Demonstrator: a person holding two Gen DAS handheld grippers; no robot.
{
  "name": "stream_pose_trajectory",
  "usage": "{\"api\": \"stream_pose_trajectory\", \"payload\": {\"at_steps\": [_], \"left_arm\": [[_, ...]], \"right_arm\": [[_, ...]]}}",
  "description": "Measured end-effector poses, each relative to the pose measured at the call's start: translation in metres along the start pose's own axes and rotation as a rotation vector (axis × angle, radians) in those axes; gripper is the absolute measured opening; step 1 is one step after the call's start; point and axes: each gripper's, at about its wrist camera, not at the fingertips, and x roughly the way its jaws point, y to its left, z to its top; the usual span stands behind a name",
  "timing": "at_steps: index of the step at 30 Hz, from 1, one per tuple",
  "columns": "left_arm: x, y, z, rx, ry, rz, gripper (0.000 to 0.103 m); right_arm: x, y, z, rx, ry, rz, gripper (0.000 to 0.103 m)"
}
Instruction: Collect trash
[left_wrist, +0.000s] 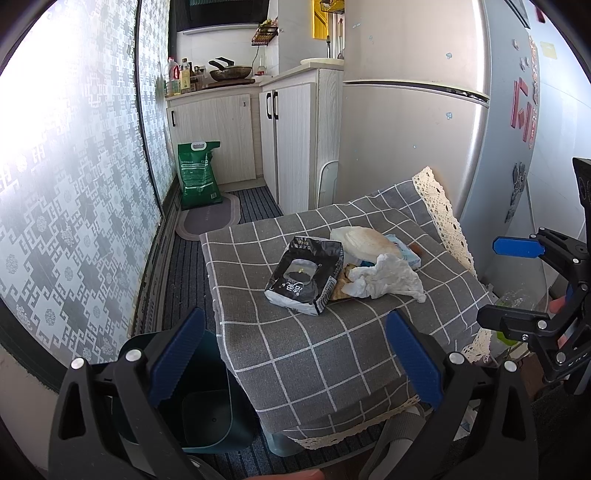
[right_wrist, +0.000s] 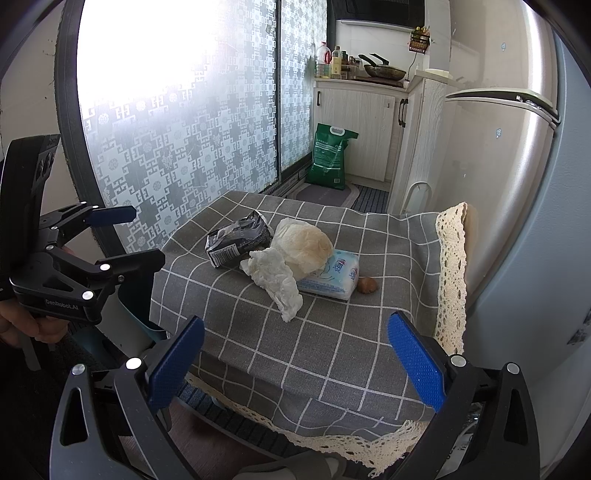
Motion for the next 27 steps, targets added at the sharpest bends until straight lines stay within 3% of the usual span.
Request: {"api": "stream_pose_trajectory", "payload": {"at_steps": [27], "left_arm": [[-0.013,0.003,-0.005,-0.012,-0.005,0.008,0.100]], "right_arm": [[-0.001,0.006,0.002,0.004,-0.001,0.012,0.100]]}}
